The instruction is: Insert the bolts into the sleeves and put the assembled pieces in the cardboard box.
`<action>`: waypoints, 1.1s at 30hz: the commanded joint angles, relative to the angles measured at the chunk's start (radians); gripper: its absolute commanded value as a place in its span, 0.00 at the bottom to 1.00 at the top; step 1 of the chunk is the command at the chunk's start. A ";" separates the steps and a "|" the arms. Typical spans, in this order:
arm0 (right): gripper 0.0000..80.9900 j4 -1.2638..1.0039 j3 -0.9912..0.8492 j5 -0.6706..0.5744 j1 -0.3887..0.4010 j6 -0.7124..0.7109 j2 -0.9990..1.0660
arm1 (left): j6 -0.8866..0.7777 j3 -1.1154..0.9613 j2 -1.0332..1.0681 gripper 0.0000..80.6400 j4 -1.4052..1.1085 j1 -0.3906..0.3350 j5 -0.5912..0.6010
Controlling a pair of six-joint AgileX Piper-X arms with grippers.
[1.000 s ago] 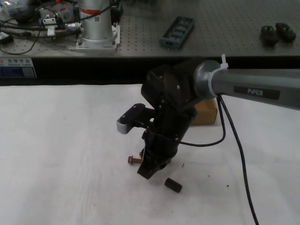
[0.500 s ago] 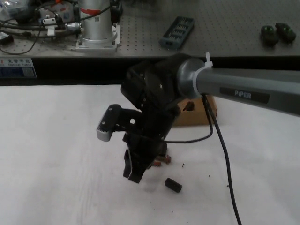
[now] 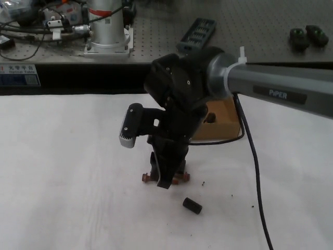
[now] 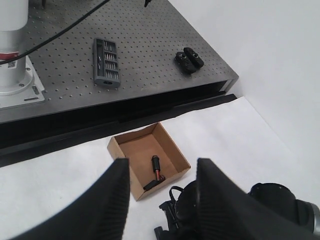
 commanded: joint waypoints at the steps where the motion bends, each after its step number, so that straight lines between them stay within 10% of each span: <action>1: 0.29 -0.004 -0.012 0.000 -0.007 -0.002 0.032 | -0.008 -0.004 -0.007 0.40 -0.016 0.002 0.009; 20: 0.29 -0.067 -0.012 -0.016 -0.015 0.069 0.089 | -0.007 -0.004 -0.007 0.40 -0.016 0.002 0.030; 27: 0.02 -0.066 -0.012 -0.016 -0.015 0.149 0.089 | -0.009 -0.004 -0.007 0.40 -0.016 0.002 0.048; 33: 0.05 -0.050 -0.012 -0.010 -0.015 0.255 0.073 | -0.008 -0.004 -0.007 0.40 -0.016 0.002 0.051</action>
